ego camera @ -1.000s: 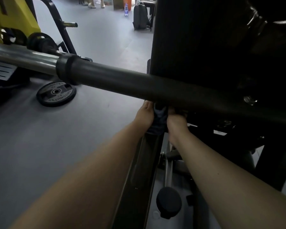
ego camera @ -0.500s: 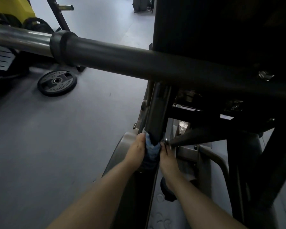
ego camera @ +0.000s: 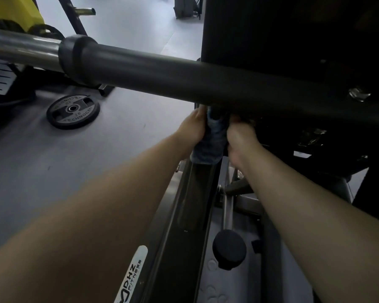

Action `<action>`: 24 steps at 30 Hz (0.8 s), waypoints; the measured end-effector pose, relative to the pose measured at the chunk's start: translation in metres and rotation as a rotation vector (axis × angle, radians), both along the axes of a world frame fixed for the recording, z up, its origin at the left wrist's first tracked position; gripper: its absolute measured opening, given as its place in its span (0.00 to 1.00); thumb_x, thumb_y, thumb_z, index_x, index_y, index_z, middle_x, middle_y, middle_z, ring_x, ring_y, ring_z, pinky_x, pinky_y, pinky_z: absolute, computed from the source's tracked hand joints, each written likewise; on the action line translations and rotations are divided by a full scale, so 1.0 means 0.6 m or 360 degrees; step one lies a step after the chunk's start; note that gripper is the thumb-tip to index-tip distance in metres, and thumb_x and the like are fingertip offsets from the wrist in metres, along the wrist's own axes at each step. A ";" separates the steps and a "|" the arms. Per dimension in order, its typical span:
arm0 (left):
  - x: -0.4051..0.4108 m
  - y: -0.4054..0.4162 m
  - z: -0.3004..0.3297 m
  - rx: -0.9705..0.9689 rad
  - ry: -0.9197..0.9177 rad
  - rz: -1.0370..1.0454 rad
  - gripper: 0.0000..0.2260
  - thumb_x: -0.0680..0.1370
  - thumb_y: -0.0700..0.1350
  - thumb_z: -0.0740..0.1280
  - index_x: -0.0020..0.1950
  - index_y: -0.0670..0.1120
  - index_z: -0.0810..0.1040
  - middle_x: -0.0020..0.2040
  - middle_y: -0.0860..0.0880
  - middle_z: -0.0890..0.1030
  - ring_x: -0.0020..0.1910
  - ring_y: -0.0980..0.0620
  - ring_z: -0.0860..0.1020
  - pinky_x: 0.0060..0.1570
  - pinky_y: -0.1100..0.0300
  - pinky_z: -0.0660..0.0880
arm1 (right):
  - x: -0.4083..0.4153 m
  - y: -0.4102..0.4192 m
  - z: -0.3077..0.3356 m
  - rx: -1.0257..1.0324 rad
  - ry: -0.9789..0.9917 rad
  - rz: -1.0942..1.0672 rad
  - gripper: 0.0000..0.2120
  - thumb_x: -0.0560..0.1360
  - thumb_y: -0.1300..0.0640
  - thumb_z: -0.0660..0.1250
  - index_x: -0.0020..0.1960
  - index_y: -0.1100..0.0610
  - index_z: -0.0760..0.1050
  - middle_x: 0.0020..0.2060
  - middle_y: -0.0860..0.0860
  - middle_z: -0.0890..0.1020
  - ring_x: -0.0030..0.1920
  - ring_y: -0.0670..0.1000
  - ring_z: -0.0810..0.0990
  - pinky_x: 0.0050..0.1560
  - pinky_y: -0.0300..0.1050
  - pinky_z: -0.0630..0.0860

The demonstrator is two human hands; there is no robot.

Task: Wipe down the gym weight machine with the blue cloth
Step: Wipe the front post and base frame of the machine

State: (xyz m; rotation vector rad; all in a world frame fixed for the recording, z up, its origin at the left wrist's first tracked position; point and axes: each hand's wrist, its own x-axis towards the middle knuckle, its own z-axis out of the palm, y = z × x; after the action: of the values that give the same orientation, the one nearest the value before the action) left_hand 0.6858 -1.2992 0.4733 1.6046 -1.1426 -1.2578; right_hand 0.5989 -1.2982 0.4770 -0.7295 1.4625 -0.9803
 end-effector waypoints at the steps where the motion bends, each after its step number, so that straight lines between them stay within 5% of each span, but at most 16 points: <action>1: 0.000 -0.007 0.007 0.0008 -0.0016 0.0001 0.18 0.83 0.50 0.51 0.63 0.41 0.73 0.57 0.44 0.77 0.57 0.48 0.75 0.56 0.58 0.68 | 0.000 -0.006 0.002 0.0021 -0.0014 0.0008 0.14 0.82 0.50 0.54 0.41 0.54 0.71 0.50 0.56 0.80 0.52 0.56 0.79 0.59 0.54 0.74; 3: -0.003 -0.011 0.013 0.0015 0.0008 -0.0021 0.18 0.83 0.50 0.50 0.63 0.41 0.73 0.55 0.46 0.76 0.53 0.50 0.75 0.52 0.62 0.66 | 0.000 -0.007 0.001 0.0018 -0.0023 0.0010 0.14 0.82 0.50 0.53 0.43 0.54 0.72 0.50 0.55 0.79 0.54 0.56 0.78 0.61 0.54 0.74; 6: -0.005 -0.010 -0.007 -0.0005 0.0021 -0.0030 0.23 0.83 0.54 0.47 0.65 0.43 0.72 0.52 0.48 0.75 0.52 0.53 0.73 0.49 0.68 0.65 | -0.005 0.009 -0.016 -0.0089 0.0044 0.0065 0.20 0.82 0.45 0.52 0.64 0.56 0.70 0.57 0.50 0.76 0.54 0.49 0.74 0.58 0.43 0.70; 8: -0.002 0.016 -0.035 -0.0044 -0.0010 -0.0006 0.25 0.82 0.58 0.46 0.67 0.45 0.72 0.54 0.49 0.75 0.55 0.52 0.73 0.56 0.66 0.67 | -0.008 0.030 -0.039 -0.0092 0.0129 0.0141 0.24 0.81 0.43 0.50 0.70 0.56 0.67 0.63 0.53 0.75 0.59 0.50 0.74 0.53 0.37 0.66; 10: 0.002 0.039 -0.078 -0.0066 -0.0009 -0.0030 0.28 0.79 0.63 0.48 0.71 0.48 0.68 0.66 0.48 0.73 0.65 0.50 0.71 0.68 0.56 0.64 | -0.008 0.056 -0.073 -0.0066 0.0194 0.0154 0.24 0.81 0.44 0.49 0.71 0.56 0.66 0.66 0.55 0.74 0.64 0.53 0.72 0.50 0.33 0.65; 13: 0.004 0.080 -0.137 -0.0041 -0.0050 0.0060 0.24 0.81 0.57 0.52 0.72 0.45 0.66 0.70 0.44 0.70 0.69 0.47 0.67 0.69 0.56 0.62 | 0.000 0.090 -0.125 -0.0083 0.0235 0.0122 0.23 0.82 0.45 0.48 0.70 0.56 0.68 0.65 0.55 0.75 0.64 0.54 0.73 0.55 0.35 0.67; 16: 0.005 0.122 -0.177 -0.0029 -0.0002 0.0111 0.19 0.82 0.52 0.53 0.67 0.43 0.70 0.65 0.40 0.73 0.64 0.46 0.71 0.62 0.60 0.64 | 0.004 0.123 -0.175 -0.0034 0.0347 0.0128 0.23 0.82 0.45 0.47 0.70 0.54 0.68 0.64 0.56 0.75 0.65 0.57 0.72 0.67 0.46 0.66; 20: 0.011 0.170 -0.205 -0.0065 -0.0339 0.0014 0.12 0.83 0.46 0.52 0.56 0.44 0.72 0.52 0.41 0.76 0.49 0.53 0.70 0.40 0.69 0.63 | 0.000 0.173 -0.204 -0.0115 0.0455 0.0178 0.19 0.83 0.53 0.47 0.67 0.58 0.70 0.61 0.59 0.76 0.60 0.55 0.74 0.54 0.37 0.66; 22: 0.011 0.183 -0.213 -0.0157 -0.0390 0.0032 0.07 0.82 0.45 0.55 0.54 0.46 0.71 0.49 0.46 0.75 0.49 0.52 0.72 0.39 0.72 0.65 | 0.000 0.185 -0.210 -0.0179 0.0486 0.0182 0.18 0.83 0.54 0.47 0.65 0.60 0.70 0.59 0.59 0.76 0.60 0.56 0.75 0.53 0.38 0.68; 24: 0.009 0.187 -0.229 -0.0194 -0.0416 0.0068 0.06 0.81 0.46 0.57 0.55 0.47 0.71 0.51 0.45 0.77 0.51 0.48 0.75 0.48 0.64 0.69 | 0.001 0.187 -0.214 -0.0187 0.0534 0.0212 0.19 0.83 0.54 0.47 0.67 0.59 0.68 0.60 0.59 0.76 0.60 0.56 0.74 0.48 0.37 0.66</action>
State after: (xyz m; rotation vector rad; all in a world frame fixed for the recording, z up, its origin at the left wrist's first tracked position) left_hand 0.6911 -1.1870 0.3361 1.7268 -1.3105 -0.9512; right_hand 0.5994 -1.1861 0.3488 -1.1045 1.6288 -0.8753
